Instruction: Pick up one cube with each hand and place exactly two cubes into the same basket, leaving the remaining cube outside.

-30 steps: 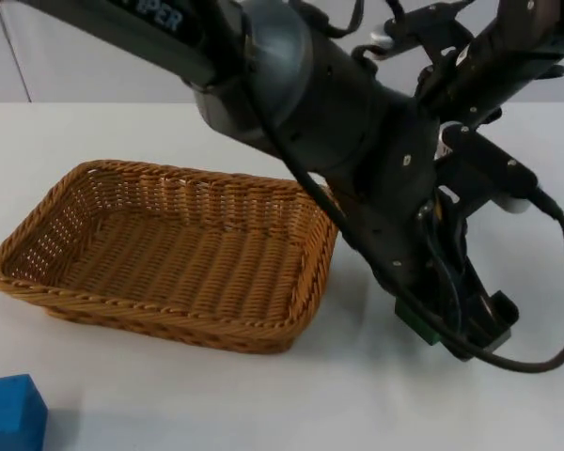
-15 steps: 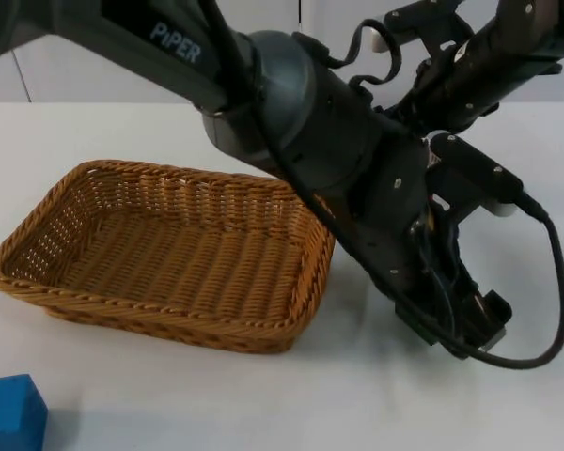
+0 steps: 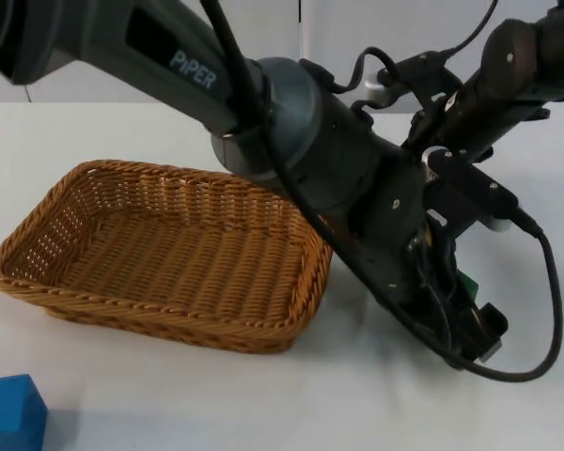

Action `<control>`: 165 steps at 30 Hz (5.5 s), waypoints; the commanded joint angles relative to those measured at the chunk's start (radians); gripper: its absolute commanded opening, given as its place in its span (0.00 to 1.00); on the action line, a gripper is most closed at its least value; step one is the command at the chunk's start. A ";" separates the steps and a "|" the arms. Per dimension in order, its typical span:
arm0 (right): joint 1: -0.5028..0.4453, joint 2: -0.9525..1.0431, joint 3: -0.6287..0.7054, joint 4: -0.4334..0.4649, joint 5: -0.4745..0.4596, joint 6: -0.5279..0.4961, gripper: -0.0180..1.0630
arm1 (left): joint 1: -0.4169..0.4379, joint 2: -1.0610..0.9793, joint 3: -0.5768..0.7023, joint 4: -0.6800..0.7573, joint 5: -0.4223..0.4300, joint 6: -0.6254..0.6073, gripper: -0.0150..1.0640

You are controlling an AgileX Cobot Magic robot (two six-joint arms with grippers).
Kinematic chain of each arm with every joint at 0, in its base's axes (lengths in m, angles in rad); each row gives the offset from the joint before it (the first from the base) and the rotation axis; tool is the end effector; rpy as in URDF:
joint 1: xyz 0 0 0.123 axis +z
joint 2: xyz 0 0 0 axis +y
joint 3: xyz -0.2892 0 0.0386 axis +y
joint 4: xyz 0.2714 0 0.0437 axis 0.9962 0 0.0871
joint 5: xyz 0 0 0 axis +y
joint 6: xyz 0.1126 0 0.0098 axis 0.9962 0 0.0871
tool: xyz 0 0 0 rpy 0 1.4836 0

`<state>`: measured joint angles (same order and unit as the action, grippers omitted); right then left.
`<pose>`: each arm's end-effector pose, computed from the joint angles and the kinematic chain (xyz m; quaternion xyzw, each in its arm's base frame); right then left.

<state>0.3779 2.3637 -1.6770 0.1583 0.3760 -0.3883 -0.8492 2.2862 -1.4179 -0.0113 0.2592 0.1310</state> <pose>0.4942 0.2032 0.0670 -0.2989 0.9070 0.0478 0.2926 0.3199 -0.3641 0.0396 0.4499 0.8537 -0.0948 0.2444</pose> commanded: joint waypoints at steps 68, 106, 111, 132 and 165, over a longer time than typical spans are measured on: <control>0.005 -0.481 -0.006 -0.051 0.204 -0.004 0.01 | 0.001 -0.327 -0.003 -0.002 0.272 -0.036 0.01; 0.005 -0.495 -0.006 0.013 0.360 0.022 0.01 | 0.002 -0.544 0.322 0.280 0.251 -0.249 0.01; 0.051 -0.495 -0.006 0.005 0.375 -0.026 0.01 | 0.040 -0.555 0.326 0.273 0.260 -0.251 0.01; 0.183 -0.421 -0.006 0.064 0.380 -0.046 0.01 | 0.460 -0.734 0.526 0.248 0.163 -0.263 0.01; 0.353 -0.223 -0.006 0.091 0.139 -0.046 0.01 | 0.664 -0.586 0.528 -0.371 -0.009 0.325 0.01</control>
<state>0.7231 2.1379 -1.6789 0.2405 0.5278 -0.4339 -0.1874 1.6983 -0.8905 -0.3629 0.2772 0.4531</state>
